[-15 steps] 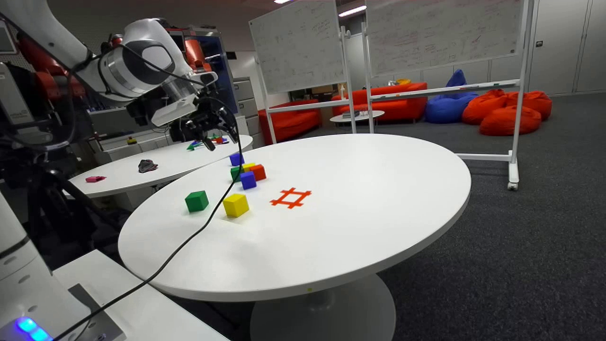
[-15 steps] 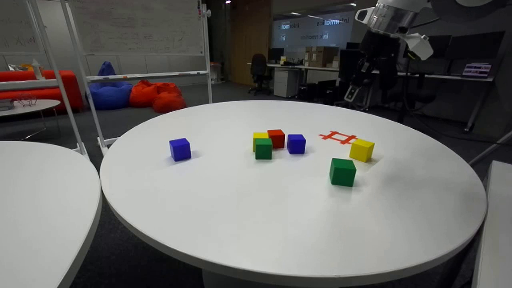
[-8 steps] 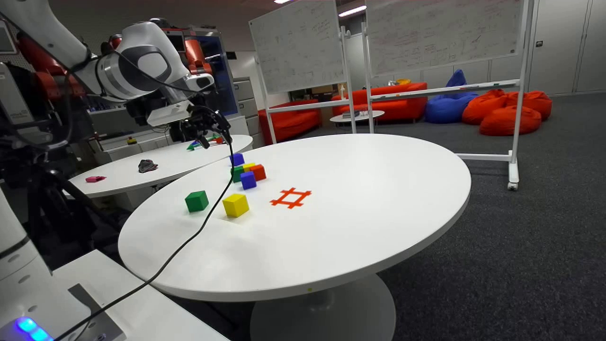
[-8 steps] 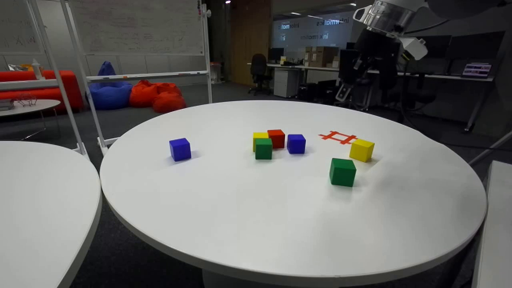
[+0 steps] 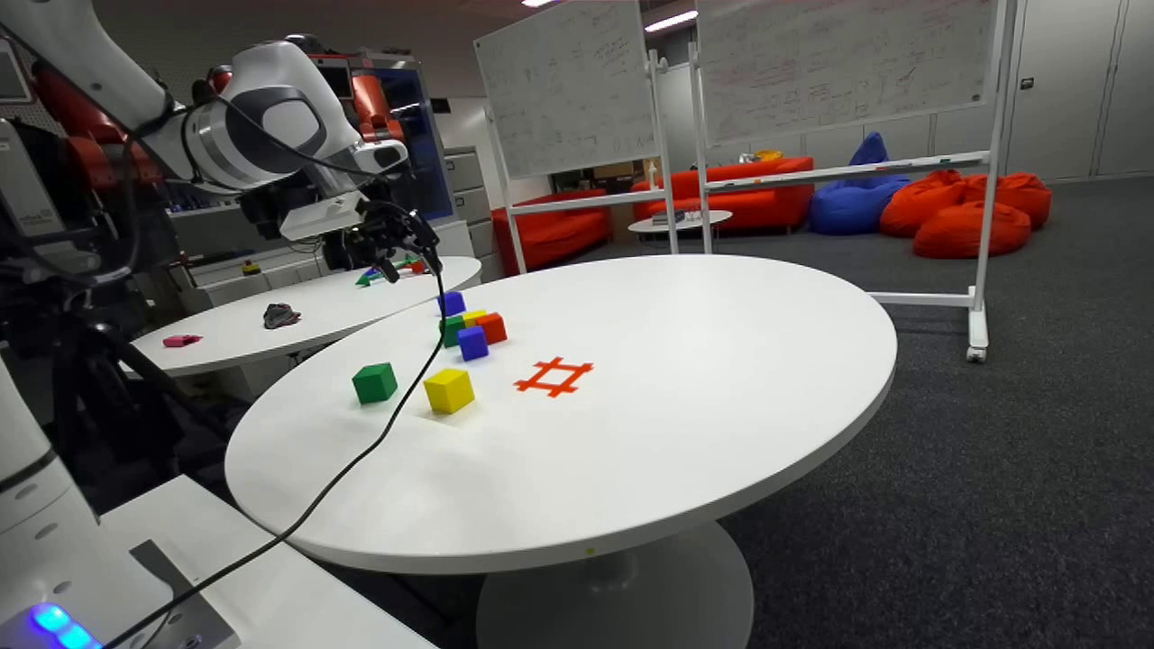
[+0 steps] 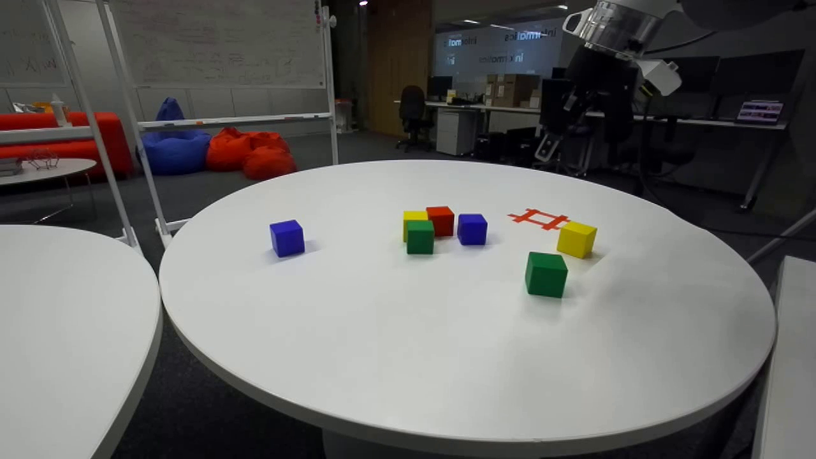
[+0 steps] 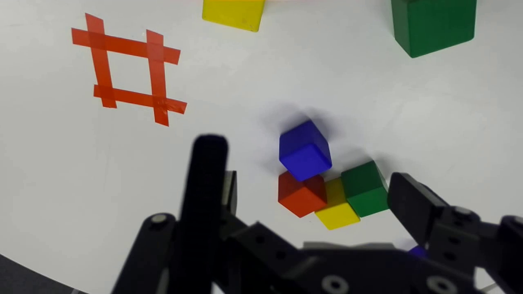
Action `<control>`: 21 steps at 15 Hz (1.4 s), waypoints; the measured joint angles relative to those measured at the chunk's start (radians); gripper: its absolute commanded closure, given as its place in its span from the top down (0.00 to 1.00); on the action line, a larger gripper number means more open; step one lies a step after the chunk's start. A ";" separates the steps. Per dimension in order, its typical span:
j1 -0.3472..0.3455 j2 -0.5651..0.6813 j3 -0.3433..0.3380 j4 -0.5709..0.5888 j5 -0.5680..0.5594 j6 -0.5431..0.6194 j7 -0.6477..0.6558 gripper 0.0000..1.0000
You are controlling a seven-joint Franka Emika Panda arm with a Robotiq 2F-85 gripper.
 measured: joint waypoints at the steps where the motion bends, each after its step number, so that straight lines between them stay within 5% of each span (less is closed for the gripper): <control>1: 0.000 0.000 0.000 0.000 0.000 0.000 0.000 1.00; 5: -0.039 0.030 0.007 0.062 -0.070 -0.143 0.122 1.00; 13: -0.041 0.302 -0.007 0.419 -0.104 -0.556 0.336 1.00; 21: 0.022 0.522 -0.047 0.685 -0.094 -0.728 0.415 1.00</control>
